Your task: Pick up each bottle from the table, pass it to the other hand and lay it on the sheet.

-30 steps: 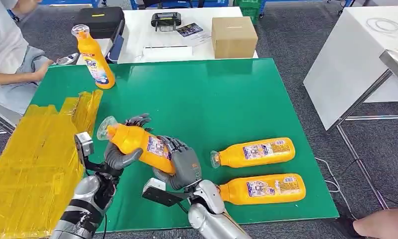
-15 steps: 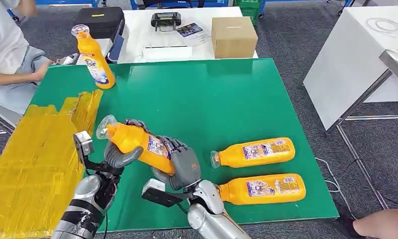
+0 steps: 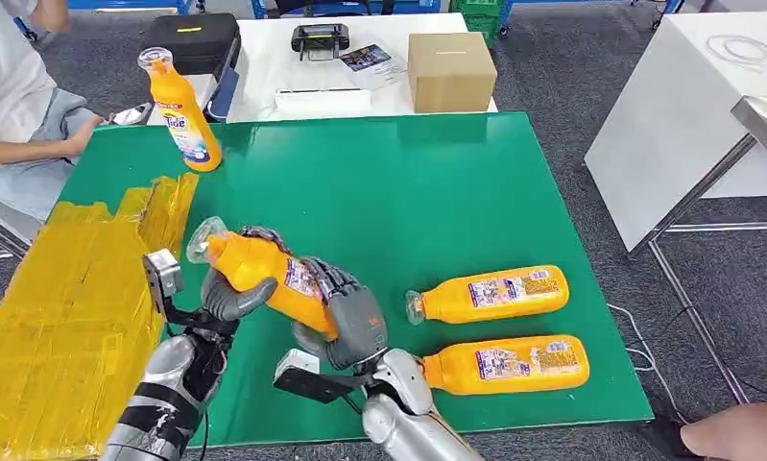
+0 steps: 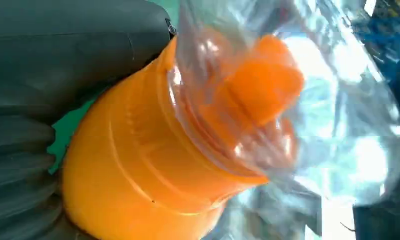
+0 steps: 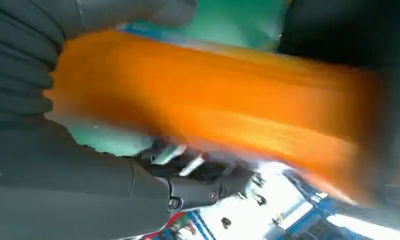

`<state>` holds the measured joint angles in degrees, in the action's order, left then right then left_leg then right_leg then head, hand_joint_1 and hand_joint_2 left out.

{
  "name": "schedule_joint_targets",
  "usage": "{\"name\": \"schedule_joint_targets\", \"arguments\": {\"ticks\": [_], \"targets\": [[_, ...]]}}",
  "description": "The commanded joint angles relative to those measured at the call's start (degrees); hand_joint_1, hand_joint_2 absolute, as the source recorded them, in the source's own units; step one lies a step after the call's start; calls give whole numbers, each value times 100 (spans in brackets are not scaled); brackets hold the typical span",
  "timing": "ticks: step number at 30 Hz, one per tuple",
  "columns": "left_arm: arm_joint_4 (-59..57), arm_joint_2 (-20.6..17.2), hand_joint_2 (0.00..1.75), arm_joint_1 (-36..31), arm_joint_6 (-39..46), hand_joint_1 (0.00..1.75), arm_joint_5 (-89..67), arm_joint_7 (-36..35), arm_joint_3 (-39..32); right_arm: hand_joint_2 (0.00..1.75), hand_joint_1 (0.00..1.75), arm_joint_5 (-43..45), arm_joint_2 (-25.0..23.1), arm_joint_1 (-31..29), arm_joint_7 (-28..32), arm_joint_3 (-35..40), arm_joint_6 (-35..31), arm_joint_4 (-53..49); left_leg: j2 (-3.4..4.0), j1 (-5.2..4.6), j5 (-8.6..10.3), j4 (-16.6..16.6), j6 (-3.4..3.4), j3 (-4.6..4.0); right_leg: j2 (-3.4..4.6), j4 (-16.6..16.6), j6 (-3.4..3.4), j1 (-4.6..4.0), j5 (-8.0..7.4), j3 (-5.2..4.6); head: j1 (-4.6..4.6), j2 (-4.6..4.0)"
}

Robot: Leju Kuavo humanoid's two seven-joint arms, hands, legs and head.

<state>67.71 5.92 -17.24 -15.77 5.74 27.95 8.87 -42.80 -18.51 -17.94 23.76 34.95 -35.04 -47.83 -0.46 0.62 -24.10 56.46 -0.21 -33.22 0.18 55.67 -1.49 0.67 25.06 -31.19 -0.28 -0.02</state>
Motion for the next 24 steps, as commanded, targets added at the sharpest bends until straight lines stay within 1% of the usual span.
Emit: {"name": "schedule_joint_targets", "arguments": {"ticks": [1, 4, 6, 8, 9, 14, 17, 19, 21, 22, 23, 24], "targets": [[-222, -149, 175, -429, 1918, 175, -1645, 57, -219, 175, 0, 508, 449, 425, 187, -92, 258, -1495, -7, 6, -4, 2, 2, 3, -11, -4, 4, -7, 4, 8, -2, 0], [-355, -240, 175, -479, 2723, 175, -2343, 33, -390, 175, 0, 737, 589, 687, 267, -188, 343, -2247, -16, 5, -8, 6, 4, 6, -23, -1, 5, -7, 12, 16, -2, 0], [-423, -299, 175, -478, 3094, 175, -2678, 39, -447, 175, 0, 815, 670, 812, 317, -218, 354, -2595, -4, 7, -11, 5, 3, 10, -10, -3, 5, -8, 10, 17, -2, 0], [-446, -343, 175, -445, 3281, 175, -2905, 76, -478, 175, 0, 854, 719, 888, 345, -241, 372, -2789, -5, 1, -3, -1, 2, 5, -9, -3, 3, -2, 5, 7, -2, 0], [-437, -351, 175, -433, 3275, 175, -2906, 73, -479, 175, 0, 852, 739, 933, 345, -243, 369, -2874, -11, 4, -8, 1, 3, 11, -17, -5, 5, -6, 10, 18, -2, 0], [-428, -331, 175, -433, 3283, 175, -2916, 78, -470, 175, 0, 851, 730, 930, 344, -239, 369, -2856, -8, 4, -5, 1, 2, 8, -14, -5, 4, -5, 6, 14, -2, 0], [-288, -367, 175, -319, 3543, 175, -3243, 74, -443, 175, 0, 972, 770, 1077, 554, -309, 254, -3144, -1, 4, -4, 0, 2, 5, -6, -5, 3, -5, 3, 8, -2, 0], [-220, -443, 175, -234, 4049, 175, -3805, -19, -397, 175, 0, 1126, 843, 1279, 682, -396, 190, -3577, -4, 1, -4, -2, 2, 6, -8, -5, 2, -2, 4, 9, -2, 0], [-98, -519, 175, -113, 4351, 175, -4173, -67, -400, 175, 0, 1297, 941, 1494, 775, -470, 183, -4042, -6, 0, -5, -2, 2, 7, -10, -4, 3, -1, 7, 11, -2, 0], [-15, -594, 175, -10, 4748, 175, -4690, -163, -429, 175, 0, 1416, 1002, 1627, 761, -533, 232, -4324, -5, 2, -10, 0, 3, 12, -11, -6, 4, -4, 11, 19, -2, 0], [58, -646, 175, 119, 5108, 175, -5227, -364, -483, 175, 0, 1610, 1093, 1703, 566, -582, 477, -4480, -2, 0, -8, -2, 3, 9, -7, -6, 3, -2, 8, 13, -2, 0], [148, -729, 175, 275, 5378, 175, -5736, -528, -530, 175, 0, 1886, 1192, 1760, 294, -673, 860, -4568, 4, 2, -16, -2, 4, 20, -2, -8, 5, -4, 13, 24, -2, 0]]}}
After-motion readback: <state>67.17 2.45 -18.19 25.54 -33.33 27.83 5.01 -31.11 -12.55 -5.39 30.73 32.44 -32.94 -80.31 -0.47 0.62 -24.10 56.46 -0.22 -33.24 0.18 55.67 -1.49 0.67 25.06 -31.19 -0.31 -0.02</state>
